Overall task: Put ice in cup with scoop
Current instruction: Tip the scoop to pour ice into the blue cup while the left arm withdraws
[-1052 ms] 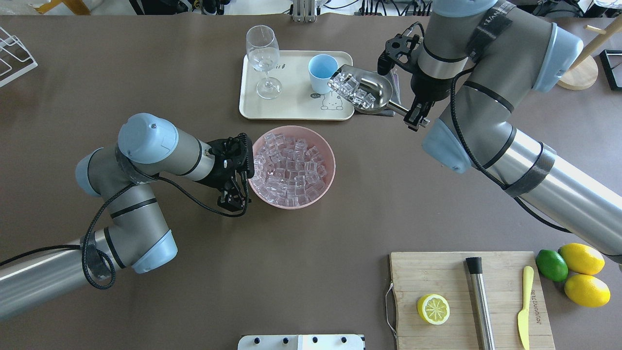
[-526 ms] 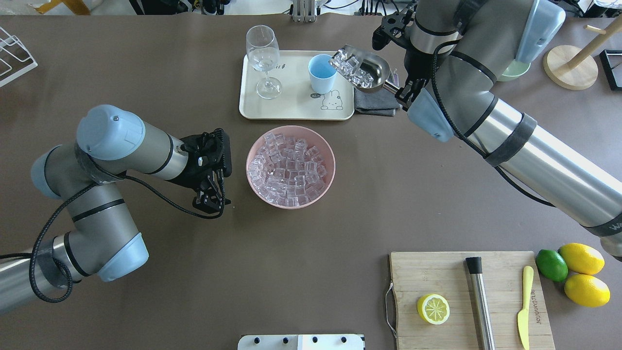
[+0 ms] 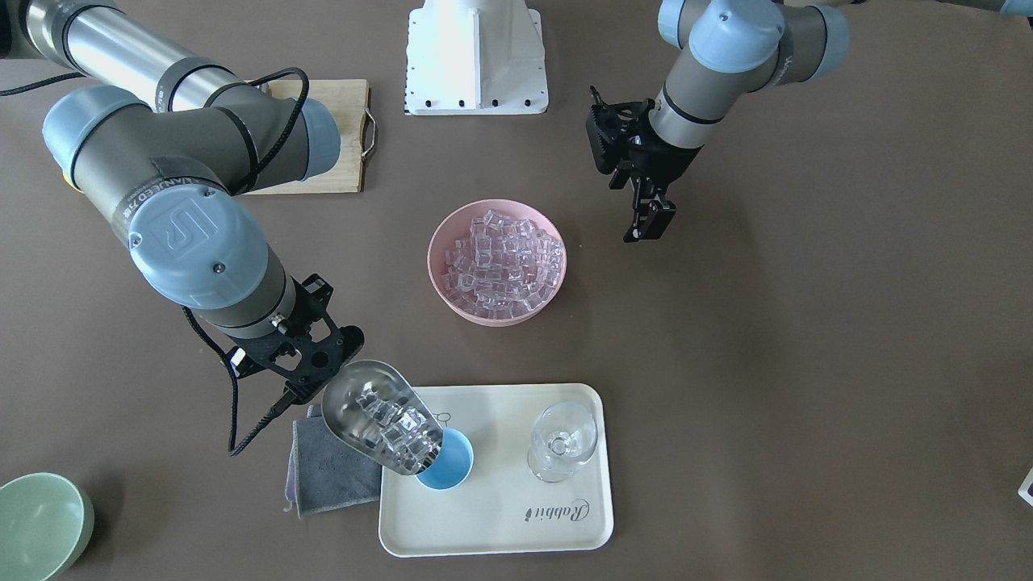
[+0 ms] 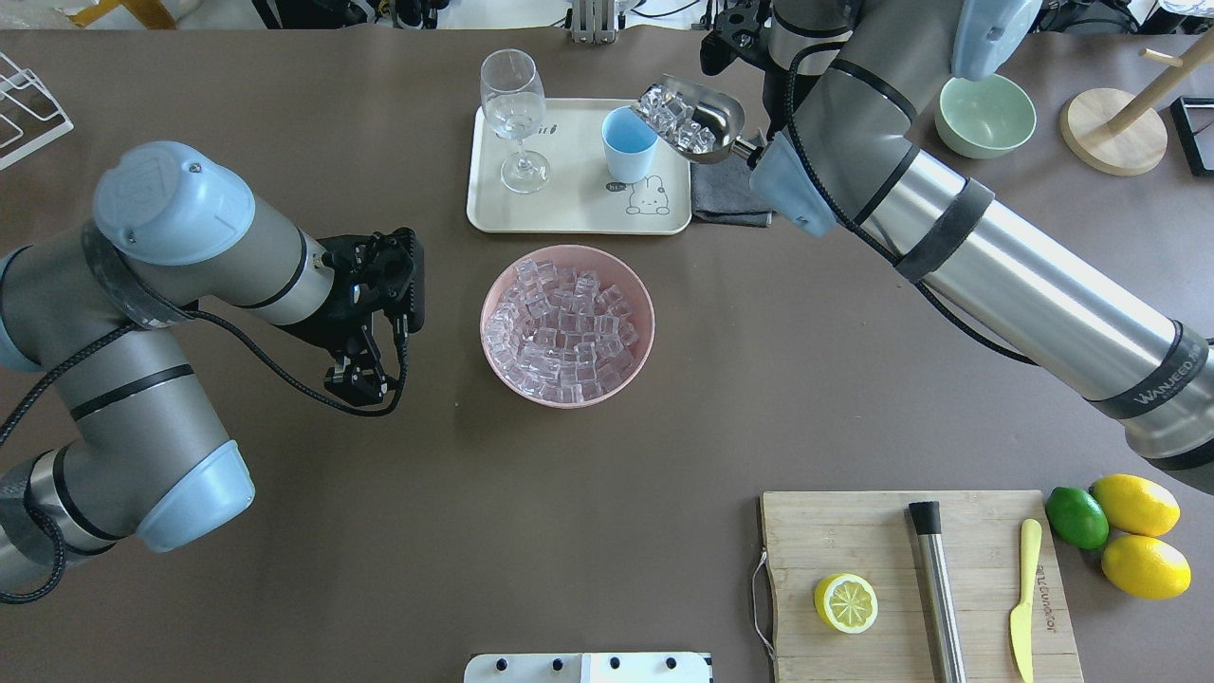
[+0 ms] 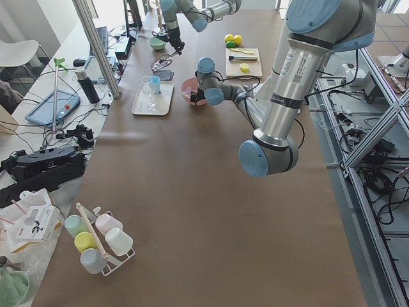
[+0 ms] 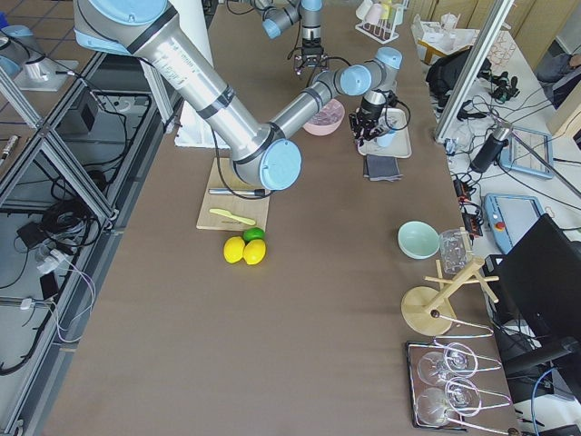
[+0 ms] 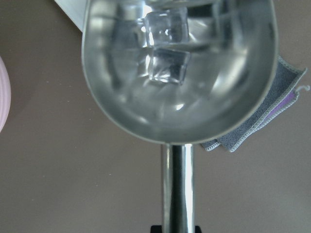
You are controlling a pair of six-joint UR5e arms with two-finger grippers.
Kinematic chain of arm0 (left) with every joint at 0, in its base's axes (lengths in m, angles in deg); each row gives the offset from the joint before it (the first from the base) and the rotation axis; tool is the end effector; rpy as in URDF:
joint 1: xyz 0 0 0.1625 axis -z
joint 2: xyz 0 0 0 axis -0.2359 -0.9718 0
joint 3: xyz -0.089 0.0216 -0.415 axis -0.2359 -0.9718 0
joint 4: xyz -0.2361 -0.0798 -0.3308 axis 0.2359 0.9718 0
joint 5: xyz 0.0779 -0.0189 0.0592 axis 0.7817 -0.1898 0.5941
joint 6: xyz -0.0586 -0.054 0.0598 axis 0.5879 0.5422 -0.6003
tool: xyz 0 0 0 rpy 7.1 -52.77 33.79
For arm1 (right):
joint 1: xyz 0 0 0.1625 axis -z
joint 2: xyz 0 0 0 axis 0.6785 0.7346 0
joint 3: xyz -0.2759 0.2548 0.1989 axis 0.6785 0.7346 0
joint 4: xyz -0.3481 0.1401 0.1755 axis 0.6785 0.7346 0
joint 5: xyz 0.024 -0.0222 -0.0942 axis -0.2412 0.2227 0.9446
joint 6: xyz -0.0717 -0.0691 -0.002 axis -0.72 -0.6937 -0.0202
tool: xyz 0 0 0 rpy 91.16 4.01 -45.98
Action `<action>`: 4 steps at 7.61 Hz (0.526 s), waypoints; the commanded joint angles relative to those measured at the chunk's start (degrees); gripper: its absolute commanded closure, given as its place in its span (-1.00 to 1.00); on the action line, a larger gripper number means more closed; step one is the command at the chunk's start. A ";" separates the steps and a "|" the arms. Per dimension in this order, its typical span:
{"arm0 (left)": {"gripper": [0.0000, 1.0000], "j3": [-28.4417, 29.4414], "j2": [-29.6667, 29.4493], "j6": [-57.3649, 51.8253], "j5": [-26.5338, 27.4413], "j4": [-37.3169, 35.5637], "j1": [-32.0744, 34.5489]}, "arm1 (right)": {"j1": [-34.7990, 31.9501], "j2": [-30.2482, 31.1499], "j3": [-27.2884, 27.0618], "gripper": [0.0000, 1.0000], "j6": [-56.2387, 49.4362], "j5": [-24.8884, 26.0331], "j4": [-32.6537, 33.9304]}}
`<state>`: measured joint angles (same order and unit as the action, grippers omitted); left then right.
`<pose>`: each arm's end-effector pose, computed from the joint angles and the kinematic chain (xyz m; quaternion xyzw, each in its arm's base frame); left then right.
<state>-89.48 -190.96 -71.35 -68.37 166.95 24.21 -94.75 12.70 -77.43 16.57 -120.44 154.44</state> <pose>0.4098 -0.4307 0.2642 0.3390 0.3217 0.5860 0.6620 -0.4019 -0.6411 0.2415 0.0776 -0.3209 -0.4030 0.8536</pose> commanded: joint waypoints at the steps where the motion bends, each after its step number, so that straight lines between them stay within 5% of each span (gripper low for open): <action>1: -0.95 -1.93 0.64 -0.71 0.19 -3.44 0.81 | -0.10 -5.60 6.04 1.00 -1.60 1.80 4.41; 4: -0.98 -2.55 3.70 2.45 0.71 -3.18 1.42 | -0.10 -8.26 8.53 1.00 -7.57 4.17 8.72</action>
<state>-91.89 -189.43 -70.64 -67.80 163.75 25.17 -94.84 5.64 -69.86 12.20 -117.65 160.53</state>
